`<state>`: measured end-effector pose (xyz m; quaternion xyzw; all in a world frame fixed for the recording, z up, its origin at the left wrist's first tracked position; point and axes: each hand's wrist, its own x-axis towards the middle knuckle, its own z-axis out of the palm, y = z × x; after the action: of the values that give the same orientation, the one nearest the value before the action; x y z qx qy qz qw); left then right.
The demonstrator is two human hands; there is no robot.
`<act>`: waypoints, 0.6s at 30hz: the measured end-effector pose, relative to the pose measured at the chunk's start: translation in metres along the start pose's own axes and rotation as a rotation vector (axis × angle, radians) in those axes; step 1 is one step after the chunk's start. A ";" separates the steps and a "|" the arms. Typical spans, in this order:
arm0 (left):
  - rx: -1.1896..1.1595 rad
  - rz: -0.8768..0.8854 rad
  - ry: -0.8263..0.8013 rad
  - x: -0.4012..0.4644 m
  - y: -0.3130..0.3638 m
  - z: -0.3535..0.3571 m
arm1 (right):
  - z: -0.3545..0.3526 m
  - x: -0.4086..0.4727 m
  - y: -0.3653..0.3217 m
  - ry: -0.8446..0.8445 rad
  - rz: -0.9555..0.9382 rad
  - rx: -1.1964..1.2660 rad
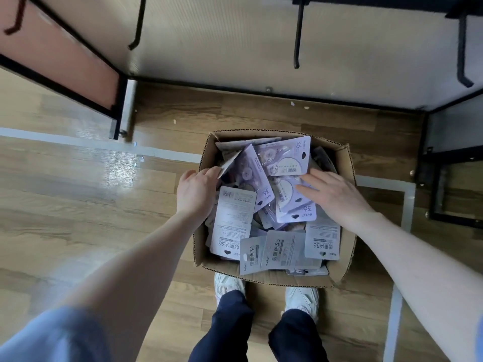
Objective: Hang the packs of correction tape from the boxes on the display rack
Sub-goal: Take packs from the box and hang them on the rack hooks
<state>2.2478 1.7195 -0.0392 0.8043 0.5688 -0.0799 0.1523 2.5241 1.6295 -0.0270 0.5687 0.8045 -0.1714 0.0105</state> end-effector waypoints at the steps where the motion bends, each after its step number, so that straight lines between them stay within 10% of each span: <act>1: -0.019 -0.006 0.000 -0.001 0.000 -0.006 | -0.002 0.000 -0.001 0.012 -0.031 -0.008; 7: -0.129 -0.006 -0.026 -0.015 -0.008 -0.037 | -0.019 -0.016 -0.014 -0.016 -0.100 0.003; 18: -0.280 -0.033 -0.033 -0.040 0.005 -0.147 | -0.122 -0.038 -0.058 0.175 0.460 0.385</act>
<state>2.2327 1.7320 0.1123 0.7642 0.5851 -0.0153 0.2709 2.5057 1.6131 0.1110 0.7400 0.6051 -0.2641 -0.1281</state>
